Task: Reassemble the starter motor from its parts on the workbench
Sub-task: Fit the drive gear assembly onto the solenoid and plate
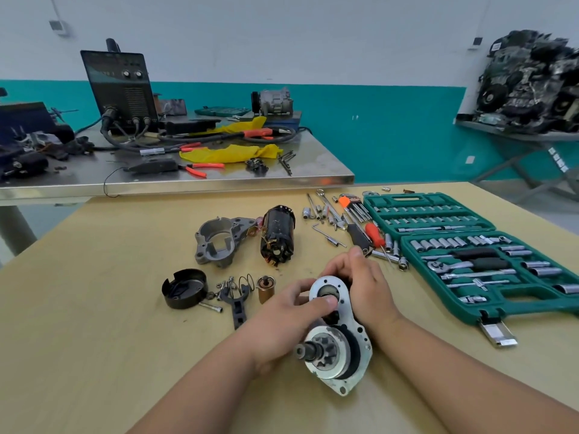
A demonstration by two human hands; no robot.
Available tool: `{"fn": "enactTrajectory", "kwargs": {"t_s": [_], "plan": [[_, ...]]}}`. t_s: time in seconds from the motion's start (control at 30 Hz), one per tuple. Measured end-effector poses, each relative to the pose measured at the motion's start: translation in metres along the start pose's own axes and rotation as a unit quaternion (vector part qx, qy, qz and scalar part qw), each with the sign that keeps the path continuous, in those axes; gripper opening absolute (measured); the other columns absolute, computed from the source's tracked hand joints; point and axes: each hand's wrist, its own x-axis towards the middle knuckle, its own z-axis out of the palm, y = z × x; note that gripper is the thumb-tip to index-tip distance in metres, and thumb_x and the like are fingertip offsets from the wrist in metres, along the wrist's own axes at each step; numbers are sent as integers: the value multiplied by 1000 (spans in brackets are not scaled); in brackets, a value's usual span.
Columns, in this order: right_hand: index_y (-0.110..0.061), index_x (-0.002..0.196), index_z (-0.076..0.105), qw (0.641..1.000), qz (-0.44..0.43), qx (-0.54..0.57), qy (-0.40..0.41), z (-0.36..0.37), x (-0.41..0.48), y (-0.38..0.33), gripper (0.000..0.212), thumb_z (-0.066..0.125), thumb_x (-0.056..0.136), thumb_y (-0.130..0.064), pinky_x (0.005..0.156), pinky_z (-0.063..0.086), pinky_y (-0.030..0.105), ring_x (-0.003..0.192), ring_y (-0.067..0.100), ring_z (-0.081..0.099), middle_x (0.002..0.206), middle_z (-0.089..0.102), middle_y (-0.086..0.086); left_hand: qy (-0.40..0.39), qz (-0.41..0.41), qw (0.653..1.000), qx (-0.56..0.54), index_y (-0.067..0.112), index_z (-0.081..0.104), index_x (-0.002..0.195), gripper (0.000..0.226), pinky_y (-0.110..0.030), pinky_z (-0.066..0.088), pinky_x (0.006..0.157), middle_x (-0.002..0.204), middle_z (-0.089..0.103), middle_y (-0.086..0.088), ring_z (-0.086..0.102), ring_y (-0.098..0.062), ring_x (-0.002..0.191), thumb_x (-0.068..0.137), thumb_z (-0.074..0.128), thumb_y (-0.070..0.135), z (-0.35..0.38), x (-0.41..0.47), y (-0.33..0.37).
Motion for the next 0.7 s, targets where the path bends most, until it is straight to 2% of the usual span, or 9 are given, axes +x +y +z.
{"fn": "enactTrajectory", "kwargs": {"t_s": [0.07,0.13,0.2,0.23,0.3,0.37,0.47,0.57,0.7], "plan": [[-17,63,67,999,24,28,0,0,6,-5,65,24,94,-55,69,49,38,65,26,63,70,70,16,-25,1,1000,-18,26,51,130,43,-29,59,72,107,74,-6,73,-23,92,91,68,24,-1,2,1],[-11,70,67,996,59,62,-34,-1,12,-12,70,22,100,-56,71,49,40,66,31,62,73,68,24,-25,27,999,3,28,47,134,48,-21,55,68,106,74,-4,73,-15,89,91,69,29,4,4,-3],[-6,73,67,989,87,81,-94,-3,16,-18,73,24,91,-62,67,48,36,64,31,61,72,67,27,-14,81,993,87,28,36,142,58,-12,51,74,114,67,8,68,1,97,92,62,43,10,2,-5],[-4,75,67,984,95,86,-125,-3,18,-21,74,25,87,-65,65,47,35,63,30,61,71,67,26,-17,108,986,128,28,25,148,68,-10,49,81,122,60,16,62,7,104,92,56,51,13,1,-6],[-3,79,66,972,104,101,-187,-6,20,-26,78,25,90,-68,62,47,32,59,28,61,67,67,22,-39,128,977,165,28,-1,153,89,-15,45,99,132,46,24,53,9,118,88,47,67,17,0,-9],[-3,77,65,958,107,115,-239,-8,22,-31,79,22,87,-68,62,46,31,59,28,60,65,66,22,-49,139,976,157,29,-9,152,94,-15,43,101,134,46,24,51,12,120,84,46,67,20,2,-13],[-6,71,64,945,108,110,-289,-10,22,-34,76,30,78,-74,65,44,36,64,30,58,66,66,23,-19,151,980,132,21,13,148,82,-4,41,88,127,47,24,47,24,110,83,51,54,22,7,-16],[-7,73,63,943,100,99,-303,-12,21,-33,77,40,71,-81,64,45,35,60,28,60,67,66,20,-20,148,982,113,21,31,139,73,-9,45,86,126,55,12,54,14,109,80,57,54,22,11,-16],[-9,74,64,945,73,105,-301,-13,19,-35,81,54,61,-89,63,46,35,58,29,59,65,65,20,-16,160,982,95,24,33,141,84,-20,48,96,131,58,6,57,-1,118,72,62,62,23,12,-18]]}}
